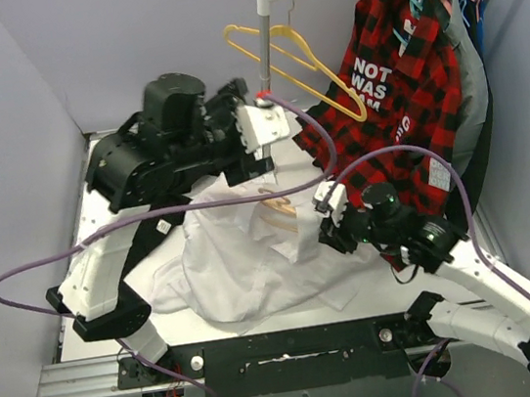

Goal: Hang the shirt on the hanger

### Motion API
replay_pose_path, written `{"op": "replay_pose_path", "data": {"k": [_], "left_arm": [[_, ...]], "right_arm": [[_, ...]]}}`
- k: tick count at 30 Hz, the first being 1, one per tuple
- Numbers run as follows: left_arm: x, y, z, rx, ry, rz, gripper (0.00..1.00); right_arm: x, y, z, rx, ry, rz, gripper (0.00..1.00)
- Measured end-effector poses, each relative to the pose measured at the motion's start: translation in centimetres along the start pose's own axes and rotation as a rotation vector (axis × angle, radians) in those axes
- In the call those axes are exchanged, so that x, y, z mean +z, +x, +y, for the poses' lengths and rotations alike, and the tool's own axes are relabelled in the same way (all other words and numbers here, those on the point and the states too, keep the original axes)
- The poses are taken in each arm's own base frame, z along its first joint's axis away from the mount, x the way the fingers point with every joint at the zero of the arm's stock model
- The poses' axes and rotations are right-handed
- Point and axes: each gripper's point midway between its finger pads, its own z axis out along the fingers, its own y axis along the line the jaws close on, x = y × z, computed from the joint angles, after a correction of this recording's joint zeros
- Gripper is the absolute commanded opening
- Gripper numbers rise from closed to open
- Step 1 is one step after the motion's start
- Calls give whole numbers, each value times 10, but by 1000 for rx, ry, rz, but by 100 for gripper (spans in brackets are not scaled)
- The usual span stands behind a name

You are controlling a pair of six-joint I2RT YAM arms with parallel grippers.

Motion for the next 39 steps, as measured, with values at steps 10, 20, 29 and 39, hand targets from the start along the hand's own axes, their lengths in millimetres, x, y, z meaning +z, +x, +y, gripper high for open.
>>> {"op": "replay_pose_path", "data": {"k": [10, 20, 29, 39], "left_arm": [[-133, 51, 105, -297, -525, 15, 98], [-174, 181, 52, -825, -521, 108, 98], [-158, 194, -40, -1139, -388, -93, 98], [-50, 187, -87, -970, 121, 51, 98]], "right_arm": [[-61, 36, -16, 207, 286, 133, 0], [-184, -9, -25, 181, 524, -122, 0], [-204, -15, -19, 159, 497, -1, 0], [-192, -15, 0, 154, 373, 8, 0]]}}
